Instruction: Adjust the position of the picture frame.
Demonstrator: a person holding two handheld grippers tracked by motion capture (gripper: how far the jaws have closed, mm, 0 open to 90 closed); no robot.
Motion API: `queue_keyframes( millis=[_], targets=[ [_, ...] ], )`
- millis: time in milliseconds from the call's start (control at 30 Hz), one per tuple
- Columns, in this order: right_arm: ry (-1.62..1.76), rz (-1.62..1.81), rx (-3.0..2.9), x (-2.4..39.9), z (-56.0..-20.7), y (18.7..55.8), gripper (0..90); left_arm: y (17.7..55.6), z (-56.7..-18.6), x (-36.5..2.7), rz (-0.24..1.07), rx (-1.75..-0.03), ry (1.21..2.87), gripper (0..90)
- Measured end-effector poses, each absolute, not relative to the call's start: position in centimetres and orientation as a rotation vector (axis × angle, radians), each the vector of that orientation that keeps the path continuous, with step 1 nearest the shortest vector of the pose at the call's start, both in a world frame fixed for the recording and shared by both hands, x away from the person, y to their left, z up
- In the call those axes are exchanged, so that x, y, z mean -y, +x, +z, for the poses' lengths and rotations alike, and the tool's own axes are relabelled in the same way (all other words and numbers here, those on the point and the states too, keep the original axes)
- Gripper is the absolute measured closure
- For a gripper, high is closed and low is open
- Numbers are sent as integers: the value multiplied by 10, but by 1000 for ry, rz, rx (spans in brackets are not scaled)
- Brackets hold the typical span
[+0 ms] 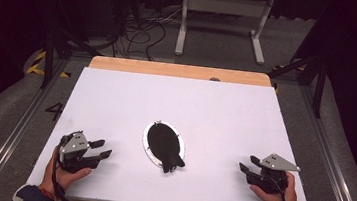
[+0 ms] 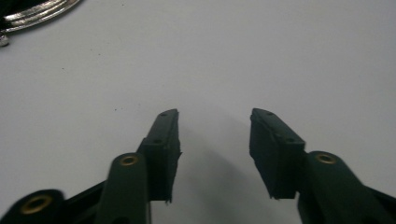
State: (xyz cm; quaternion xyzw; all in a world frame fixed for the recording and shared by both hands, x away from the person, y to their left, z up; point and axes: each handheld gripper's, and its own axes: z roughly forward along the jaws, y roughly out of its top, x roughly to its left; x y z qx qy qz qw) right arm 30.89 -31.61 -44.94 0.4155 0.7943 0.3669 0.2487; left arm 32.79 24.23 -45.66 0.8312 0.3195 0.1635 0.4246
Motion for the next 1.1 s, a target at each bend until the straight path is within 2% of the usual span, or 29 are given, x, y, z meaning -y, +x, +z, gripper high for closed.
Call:
queue_keyframes(
  millis=[33, 67, 100, 133, 267, 467, 733, 1100],
  targets=[
    [1120, 1003, -2170, 315, -449, 311, 605, 328, -457, -242, 409, -799, 2079, 637],
    [1120, 1003, -2170, 315, -449, 311, 605, 329, -456, -240, 419, -795, 2089, 637],
    [1099, 1036, -2196, 311, -449, 315, 730, 331, -456, -237, 414, -792, 2090, 725],
    [1085, 1048, -2201, 309, -449, 316, 762, 333, -455, -231, 403, -774, 2109, 765],
    [1043, 1048, -2230, 295, -448, 320, 816, 337, -456, -218, 399, -739, 2155, 841],
    [1005, 1063, -2260, 274, -445, 327, 892, 353, -458, -200, 375, -687, 2204, 873],
    [926, 1115, -2294, 232, -440, 339, 900, 368, -463, -171, 308, -645, 2252, 883],
    [836, 1105, -2383, 188, -448, 342, 900, 377, -464, -158, 245, -662, 2244, 875]
  ],
)
